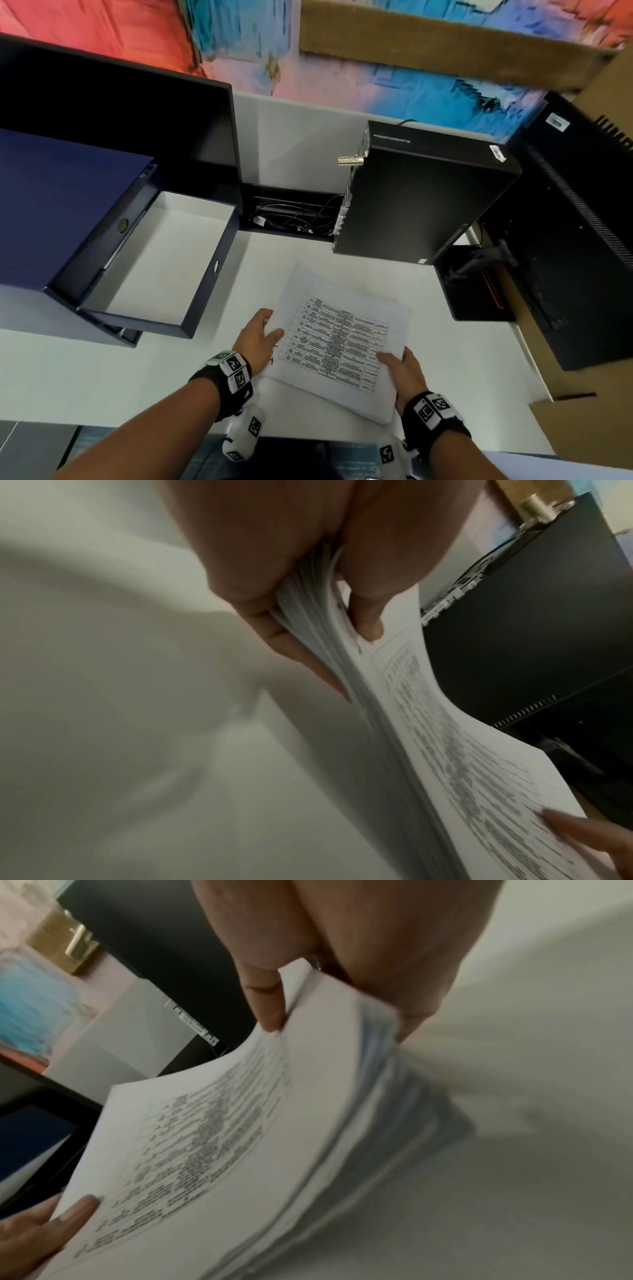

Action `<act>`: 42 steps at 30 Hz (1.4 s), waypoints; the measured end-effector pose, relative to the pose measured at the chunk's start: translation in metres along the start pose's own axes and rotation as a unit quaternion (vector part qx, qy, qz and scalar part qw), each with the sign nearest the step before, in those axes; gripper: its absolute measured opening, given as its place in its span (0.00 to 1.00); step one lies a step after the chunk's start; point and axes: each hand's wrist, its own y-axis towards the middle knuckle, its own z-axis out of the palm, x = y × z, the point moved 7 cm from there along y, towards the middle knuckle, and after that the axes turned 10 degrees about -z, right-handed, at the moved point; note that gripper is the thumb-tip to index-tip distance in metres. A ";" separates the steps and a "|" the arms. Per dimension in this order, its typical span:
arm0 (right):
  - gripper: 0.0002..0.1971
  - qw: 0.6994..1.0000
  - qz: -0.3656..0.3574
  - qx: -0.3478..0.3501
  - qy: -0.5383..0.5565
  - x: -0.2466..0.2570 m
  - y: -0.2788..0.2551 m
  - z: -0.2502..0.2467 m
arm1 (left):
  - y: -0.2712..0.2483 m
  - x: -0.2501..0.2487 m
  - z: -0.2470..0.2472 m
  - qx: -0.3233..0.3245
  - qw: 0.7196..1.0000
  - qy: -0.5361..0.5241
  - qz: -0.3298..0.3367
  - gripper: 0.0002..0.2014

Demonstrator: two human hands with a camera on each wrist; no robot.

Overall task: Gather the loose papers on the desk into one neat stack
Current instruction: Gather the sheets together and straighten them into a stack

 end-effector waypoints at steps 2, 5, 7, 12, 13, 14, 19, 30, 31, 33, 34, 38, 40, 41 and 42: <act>0.15 1.000 -0.016 0.011 0.024 0.005 -0.004 0.003 | -0.003 -0.009 -0.001 0.007 1.000 0.000 0.012 0.17; 0.15 0.999 -0.043 0.026 0.012 0.009 -0.008 0.007 | -0.011 -0.023 0.001 0.013 0.999 0.048 0.011 0.13; 0.14 0.998 -0.062 0.028 0.004 0.016 -0.010 0.009 | -0.014 -0.030 -0.003 -0.003 0.999 0.051 0.020 0.14; 0.12 0.983 -0.182 -0.020 0.004 0.081 -0.028 -0.002 | -0.035 -0.060 -0.025 -0.067 0.991 -0.055 0.105 0.13; 0.12 0.979 -0.201 -0.021 0.020 0.095 -0.034 -0.003 | -0.041 -0.067 -0.027 -0.073 0.986 -0.083 0.121 0.11; 0.13 0.976 -0.215 -0.019 0.038 0.104 -0.039 -0.004 | -0.045 -0.070 -0.029 -0.071 0.982 -0.111 0.131 0.11; 0.25 0.967 -0.249 -0.004 0.051 0.119 -0.045 0.003 | -0.057 -0.083 -0.036 -0.042 0.961 -0.231 0.145 0.24; 0.20 0.974 -0.224 0.008 0.035 0.103 -0.033 0.009 | -0.041 -0.080 -0.032 -0.020 0.975 -0.187 0.116 0.18; 0.17 0.975 -0.220 0.005 0.037 0.102 -0.035 0.010 | -0.041 -0.079 -0.032 -0.020 0.977 -0.182 0.113 0.17; 0.17 0.974 -0.222 -0.003 0.038 0.103 -0.036 0.010 | -0.039 -0.076 -0.033 -0.025 0.977 -0.180 0.111 0.17; 0.17 0.974 -0.224 -0.001 0.040 0.101 -0.036 0.011 | -0.038 -0.075 -0.033 -0.026 0.977 -0.181 0.109 0.17; 0.16 0.973 -0.228 0.018 0.015 0.092 -0.034 0.015 | -0.033 -0.071 -0.032 -0.029 0.983 -0.146 0.105 0.18; 0.14 0.973 -0.229 0.009 0.015 0.094 -0.032 0.013 | -0.033 -0.077 -0.036 -0.032 0.985 -0.128 0.106 0.17; 0.13 0.973 -0.231 0.003 0.013 0.097 -0.031 0.012 | -0.033 -0.080 -0.039 -0.036 0.986 -0.121 0.110 0.17; 0.13 0.973 -0.233 0.000 0.005 0.096 -0.027 0.009 | -0.031 -0.080 -0.041 -0.040 0.986 -0.117 0.113 0.17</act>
